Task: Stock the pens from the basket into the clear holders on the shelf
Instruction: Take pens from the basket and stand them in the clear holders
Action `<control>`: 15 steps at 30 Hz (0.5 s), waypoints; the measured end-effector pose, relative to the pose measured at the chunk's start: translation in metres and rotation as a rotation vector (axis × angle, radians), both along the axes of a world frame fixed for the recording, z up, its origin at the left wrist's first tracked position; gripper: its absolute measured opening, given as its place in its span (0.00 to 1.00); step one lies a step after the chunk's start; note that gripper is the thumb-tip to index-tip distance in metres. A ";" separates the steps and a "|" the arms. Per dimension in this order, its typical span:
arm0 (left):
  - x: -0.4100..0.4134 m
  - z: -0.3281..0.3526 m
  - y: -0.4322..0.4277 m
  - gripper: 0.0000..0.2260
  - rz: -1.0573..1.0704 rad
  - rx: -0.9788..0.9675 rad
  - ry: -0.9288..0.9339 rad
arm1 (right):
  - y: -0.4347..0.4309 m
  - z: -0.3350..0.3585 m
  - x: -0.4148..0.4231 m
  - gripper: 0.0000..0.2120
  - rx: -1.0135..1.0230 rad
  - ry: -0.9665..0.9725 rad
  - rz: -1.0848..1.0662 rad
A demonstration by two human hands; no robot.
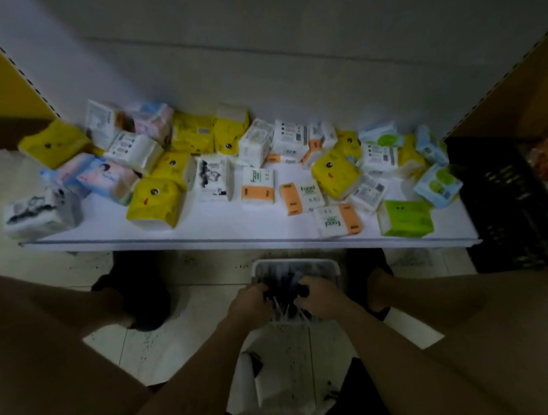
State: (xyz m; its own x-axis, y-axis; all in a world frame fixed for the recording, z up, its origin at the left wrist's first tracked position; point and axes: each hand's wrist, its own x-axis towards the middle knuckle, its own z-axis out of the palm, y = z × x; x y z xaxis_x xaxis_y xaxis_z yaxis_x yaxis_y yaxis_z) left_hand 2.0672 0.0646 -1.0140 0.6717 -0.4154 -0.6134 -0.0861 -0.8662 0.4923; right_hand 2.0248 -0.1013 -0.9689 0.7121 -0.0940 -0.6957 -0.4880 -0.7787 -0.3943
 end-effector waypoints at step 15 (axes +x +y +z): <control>-0.007 -0.058 -0.027 0.13 -0.067 0.073 0.314 | 0.003 -0.066 0.024 0.15 0.067 0.157 -0.256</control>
